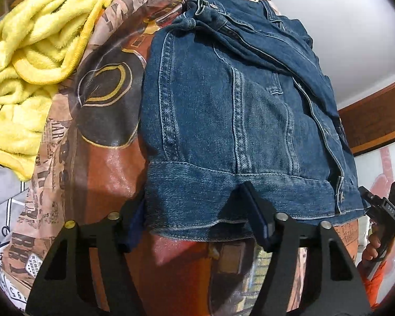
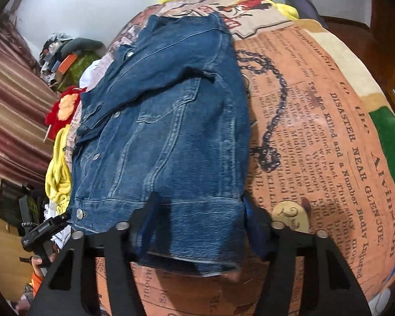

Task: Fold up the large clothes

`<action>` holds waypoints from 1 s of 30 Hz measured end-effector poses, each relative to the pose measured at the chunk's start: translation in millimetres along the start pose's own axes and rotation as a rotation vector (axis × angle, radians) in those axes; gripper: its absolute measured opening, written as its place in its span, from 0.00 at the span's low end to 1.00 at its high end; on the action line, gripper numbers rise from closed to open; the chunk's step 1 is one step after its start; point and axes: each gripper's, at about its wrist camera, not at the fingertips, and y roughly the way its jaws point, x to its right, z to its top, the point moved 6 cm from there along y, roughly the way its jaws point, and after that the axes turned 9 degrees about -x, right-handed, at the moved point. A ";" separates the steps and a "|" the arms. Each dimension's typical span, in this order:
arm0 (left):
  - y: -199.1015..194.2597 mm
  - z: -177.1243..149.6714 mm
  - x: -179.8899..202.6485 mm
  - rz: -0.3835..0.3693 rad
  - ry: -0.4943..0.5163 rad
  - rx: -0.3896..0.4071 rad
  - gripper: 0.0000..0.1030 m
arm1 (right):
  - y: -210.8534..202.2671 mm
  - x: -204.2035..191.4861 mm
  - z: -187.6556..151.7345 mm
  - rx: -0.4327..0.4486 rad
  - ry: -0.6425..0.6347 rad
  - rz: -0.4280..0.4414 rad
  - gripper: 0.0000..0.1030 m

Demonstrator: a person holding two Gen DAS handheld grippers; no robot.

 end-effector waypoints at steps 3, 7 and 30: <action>-1.3 1.5 1.9 0.016 0.012 0.010 0.35 | -1.3 -0.7 2.6 0.016 -0.007 -0.018 0.31; -11.8 8.2 8.0 0.064 0.063 0.048 0.15 | -7.1 -1.5 9.3 0.011 -0.014 0.035 0.18; -112.5 186.8 121.2 0.069 0.286 0.431 0.11 | -60.4 -69.7 205.7 0.296 -0.148 0.024 0.15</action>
